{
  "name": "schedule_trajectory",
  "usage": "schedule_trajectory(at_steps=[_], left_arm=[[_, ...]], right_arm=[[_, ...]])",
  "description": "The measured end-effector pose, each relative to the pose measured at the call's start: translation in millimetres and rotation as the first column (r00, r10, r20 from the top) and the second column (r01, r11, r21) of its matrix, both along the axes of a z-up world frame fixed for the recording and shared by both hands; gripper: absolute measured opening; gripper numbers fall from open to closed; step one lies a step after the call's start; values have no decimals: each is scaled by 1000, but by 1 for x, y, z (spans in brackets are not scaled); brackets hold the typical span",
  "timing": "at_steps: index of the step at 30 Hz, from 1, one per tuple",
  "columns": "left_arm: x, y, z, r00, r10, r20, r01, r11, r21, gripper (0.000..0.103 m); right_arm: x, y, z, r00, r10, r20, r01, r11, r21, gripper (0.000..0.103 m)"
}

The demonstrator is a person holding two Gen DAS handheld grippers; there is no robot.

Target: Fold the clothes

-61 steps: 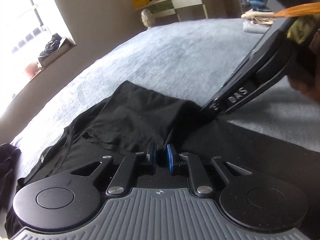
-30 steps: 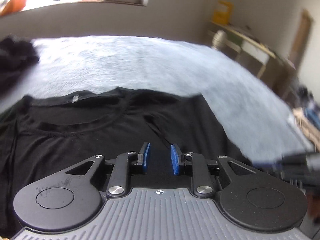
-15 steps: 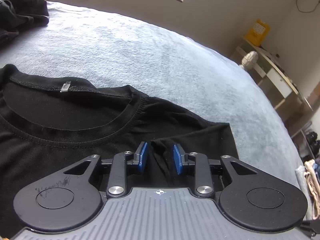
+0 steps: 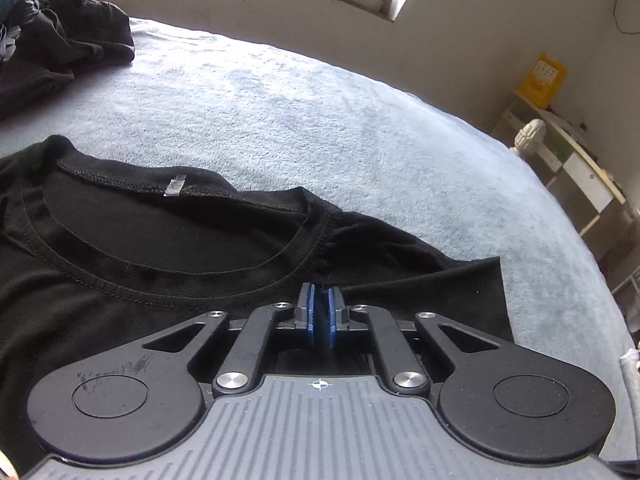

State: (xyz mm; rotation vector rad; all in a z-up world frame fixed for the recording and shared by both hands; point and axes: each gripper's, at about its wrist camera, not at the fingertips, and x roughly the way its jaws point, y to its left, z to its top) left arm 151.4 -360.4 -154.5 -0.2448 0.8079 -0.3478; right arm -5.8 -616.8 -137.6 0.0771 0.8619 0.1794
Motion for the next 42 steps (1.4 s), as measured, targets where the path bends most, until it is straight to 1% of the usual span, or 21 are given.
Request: schedule_trajectory(at_steps=[2, 3, 4, 6, 8, 11, 12, 13, 15, 17, 18, 19, 22, 27, 29, 32, 35, 36, 39, 41, 42], left_arm=[[-9, 3, 10, 999, 0, 43, -2, 999, 33, 25], [-19, 1, 16, 996, -57, 70, 54, 997, 50, 26], [-31, -1, 21, 984, -150, 99, 144, 987, 69, 26], [-55, -6, 32, 931, -332, 150, 317, 942, 115, 26], [-83, -16, 37, 840, -508, 190, 472, 857, 205, 27], [-132, -46, 23, 648, -739, 184, 609, 649, 456, 28], [-142, -55, 13, 615, -771, 168, 608, 599, 522, 28], [-147, -59, 6, 607, -778, 164, 595, 581, 556, 28], [-153, -62, -3, 611, -772, 174, 561, 578, 592, 27], [-151, -61, -4, 639, -747, 183, 546, 608, 576, 19], [-149, -59, -2, 653, -735, 182, 541, 621, 567, 7], [-146, -58, -1, 668, -722, 181, 535, 634, 558, 4], [-143, -53, 4, 672, -725, 153, 554, 629, 546, 3], [-147, -54, -2, 655, -748, 112, 569, 585, 578, 4], [-148, -52, 1, 652, -751, 108, 573, 581, 578, 10], [-146, -42, 11, 642, -761, 96, 600, 576, 556, 26], [-138, -28, 28, 649, -753, 109, 624, 610, 489, 27], [-133, -25, 33, 664, -738, 119, 626, 635, 453, 27], [-114, -23, 40, 745, -655, 128, 599, 741, 304, 27], [-110, -34, 34, 778, -614, 133, 563, 775, 288, 27], [-109, -41, 28, 788, -603, 123, 551, 781, 296, 27]], right_arm=[[-1, -2, 2, 1000, 3, 1, -3, 1000, 10, 7], [-2, -3, 3, 1000, 4, 1, -4, 1000, 15, 7], [-2, -4, 4, 1000, 5, 3, -5, 1000, 20, 9], [-4, -6, 6, 1000, 6, 8, -6, 1000, 24, 10], [-4, -7, 5, 1000, 5, 4, -5, 1000, 27, 10], [-2, -8, 2, 1000, 3, -2, -3, 999, 32, 11], [-2, -9, 2, 1000, -1, -3, 1, 999, 35, 11], [-1, -8, 1, 1000, -4, -4, 4, 999, 36, 10], [0, -7, 1, 1000, -10, -4, 10, 999, 33, 11], [-1, -6, 1, 1000, -8, 0, 8, 1000, 23, 11], [-2, -5, 1, 1000, -6, 3, 6, 1000, 18, 10], [-2, -4, 1, 1000, -4, 6, 4, 1000, 13, 11], [-2, -6, -1, 1000, -10, 6, 9, 1000, 23, 11], [-1, -7, -3, 1000, -13, 4, 13, 999, 34, 11], [-2, -8, -2, 1000, -8, 4, 8, 999, 36, 11], [-2, -13, 6, 1000, 13, -4, -12, 998, 54, 11], [-2, -28, 20, 1000, 1, -1, -1, 991, 131, 11], [-1, -34, 25, 1000, -12, 5, 11, 986, 166, 11], [14, -44, 33, 999, -44, 16, 39, 970, 242, 11], [29, -40, 32, 999, -40, 21, 33, 965, 261, 10], [37, -37, 31, 999, -33, 23, 26, 963, 269, 10]])
